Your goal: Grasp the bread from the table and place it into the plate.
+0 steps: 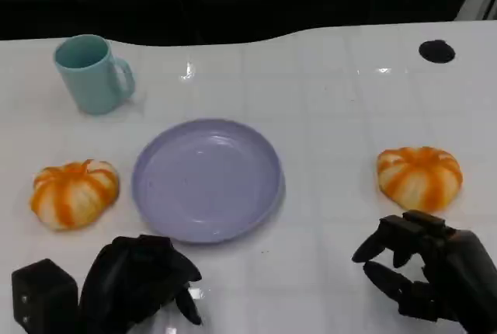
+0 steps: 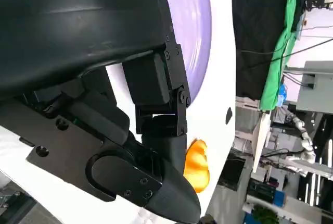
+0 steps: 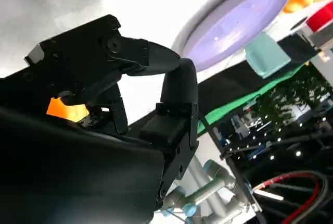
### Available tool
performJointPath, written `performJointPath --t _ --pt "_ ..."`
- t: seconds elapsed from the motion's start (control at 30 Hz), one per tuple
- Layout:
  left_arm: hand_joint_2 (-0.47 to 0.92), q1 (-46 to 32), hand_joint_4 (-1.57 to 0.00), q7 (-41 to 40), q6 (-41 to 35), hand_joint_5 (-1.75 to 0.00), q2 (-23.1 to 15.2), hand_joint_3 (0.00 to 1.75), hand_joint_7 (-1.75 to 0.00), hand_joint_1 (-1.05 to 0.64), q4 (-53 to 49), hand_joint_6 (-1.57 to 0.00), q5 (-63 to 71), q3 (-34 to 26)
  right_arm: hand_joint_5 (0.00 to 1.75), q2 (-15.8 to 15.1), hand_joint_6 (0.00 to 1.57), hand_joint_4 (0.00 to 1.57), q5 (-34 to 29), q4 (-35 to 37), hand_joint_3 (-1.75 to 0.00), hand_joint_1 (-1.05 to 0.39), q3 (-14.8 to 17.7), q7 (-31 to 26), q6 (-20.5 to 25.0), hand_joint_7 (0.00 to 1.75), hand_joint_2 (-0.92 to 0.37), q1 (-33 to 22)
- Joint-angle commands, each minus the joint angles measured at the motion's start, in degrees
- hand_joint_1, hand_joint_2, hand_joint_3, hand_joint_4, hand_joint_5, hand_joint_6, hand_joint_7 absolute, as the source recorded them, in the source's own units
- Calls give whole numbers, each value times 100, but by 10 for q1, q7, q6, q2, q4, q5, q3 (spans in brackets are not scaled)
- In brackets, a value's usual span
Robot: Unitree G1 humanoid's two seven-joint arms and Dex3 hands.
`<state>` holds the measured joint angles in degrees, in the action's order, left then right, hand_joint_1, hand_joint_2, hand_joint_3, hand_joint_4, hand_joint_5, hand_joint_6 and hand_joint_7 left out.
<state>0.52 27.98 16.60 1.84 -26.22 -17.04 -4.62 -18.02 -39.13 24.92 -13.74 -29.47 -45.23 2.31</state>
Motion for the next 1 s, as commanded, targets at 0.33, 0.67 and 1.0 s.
performJointPath --t 0.33,0.67,1.0 --pt "80 6 -153 5 2 -85 -6 0 -48 -105 -11 -157 1 -4 69 -30 72 56 -4 -82 -13 -46 51 28 83 16 -92 5" --pt "79 5 -153 1 -1 -85 -7 0 -48 -105 -8 -157 2 -4 30 -60 44 30 -42 -138 -10 -54 51 107 214 0 -92 11" --pt "80 5 -153 4 9 -85 -7 1 -48 -105 -14 -157 5 -4 21 -68 27 7 -84 -147 -2 -55 27 176 333 0 -90 46"
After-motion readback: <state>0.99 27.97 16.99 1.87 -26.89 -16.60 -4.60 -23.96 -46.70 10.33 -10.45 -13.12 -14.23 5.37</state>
